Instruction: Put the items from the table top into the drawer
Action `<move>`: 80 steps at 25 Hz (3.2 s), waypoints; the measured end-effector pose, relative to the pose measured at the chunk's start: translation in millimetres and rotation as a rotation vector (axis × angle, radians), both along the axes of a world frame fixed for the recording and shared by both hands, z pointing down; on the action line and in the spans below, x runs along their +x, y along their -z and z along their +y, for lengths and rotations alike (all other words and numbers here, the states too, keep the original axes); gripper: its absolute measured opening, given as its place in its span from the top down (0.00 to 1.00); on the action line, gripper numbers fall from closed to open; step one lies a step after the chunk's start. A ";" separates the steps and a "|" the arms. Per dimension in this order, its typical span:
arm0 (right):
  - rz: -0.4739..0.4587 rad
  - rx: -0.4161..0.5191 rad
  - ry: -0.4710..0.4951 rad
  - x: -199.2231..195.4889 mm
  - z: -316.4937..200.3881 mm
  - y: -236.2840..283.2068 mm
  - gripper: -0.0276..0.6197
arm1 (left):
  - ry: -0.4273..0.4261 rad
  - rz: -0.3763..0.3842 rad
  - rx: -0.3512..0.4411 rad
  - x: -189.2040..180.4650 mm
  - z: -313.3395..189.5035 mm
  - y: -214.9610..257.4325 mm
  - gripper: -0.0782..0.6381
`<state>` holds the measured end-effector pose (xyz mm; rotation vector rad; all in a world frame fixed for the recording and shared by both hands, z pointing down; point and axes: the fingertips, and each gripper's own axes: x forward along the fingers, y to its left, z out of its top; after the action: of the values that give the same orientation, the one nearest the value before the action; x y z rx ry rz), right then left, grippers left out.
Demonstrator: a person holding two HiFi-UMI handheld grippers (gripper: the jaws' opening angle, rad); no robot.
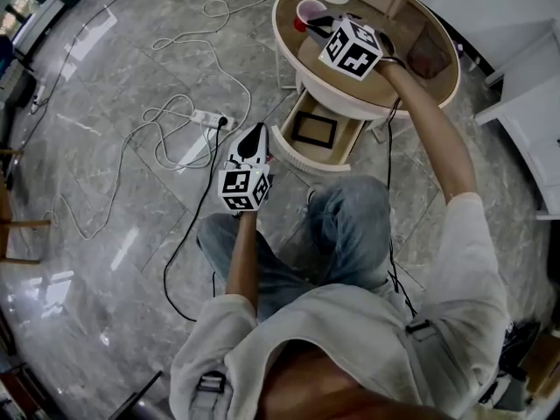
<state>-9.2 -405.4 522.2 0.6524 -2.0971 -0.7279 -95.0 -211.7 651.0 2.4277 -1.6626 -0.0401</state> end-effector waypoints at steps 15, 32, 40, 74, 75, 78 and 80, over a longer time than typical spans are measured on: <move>-0.024 -0.131 0.362 -145.0 136.3 -58.6 0.90 | 0.103 -0.020 -0.022 -47.6 18.6 -6.2 0.87; 0.209 -0.405 0.260 -55.0 162.7 -247.1 0.90 | 0.107 -0.036 -0.064 -49.9 20.9 -31.6 0.87; 0.299 -0.539 0.141 22.1 172.8 -323.0 0.90 | 0.101 -0.032 -0.074 -46.3 20.3 -41.4 0.87; 0.232 -0.790 0.058 52.1 190.6 -376.4 0.65 | 0.093 -0.014 -0.098 -49.7 15.6 -56.2 0.87; 0.220 -0.789 0.061 51.6 189.8 -372.5 0.64 | 0.093 -0.014 -0.098 -49.2 15.3 -57.0 0.87; 0.154 -0.756 0.064 45.5 186.2 -357.4 0.65 | 0.089 -0.011 -0.099 -47.5 15.4 -59.1 0.87; 0.088 -0.735 0.059 37.1 183.1 -344.8 0.68 | 0.087 -0.009 -0.099 -47.0 15.0 -60.0 0.87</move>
<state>27.9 -222.3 867.0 0.1451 -2.1012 0.0173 -142.0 -196.7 711.0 2.2860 -1.7302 0.0398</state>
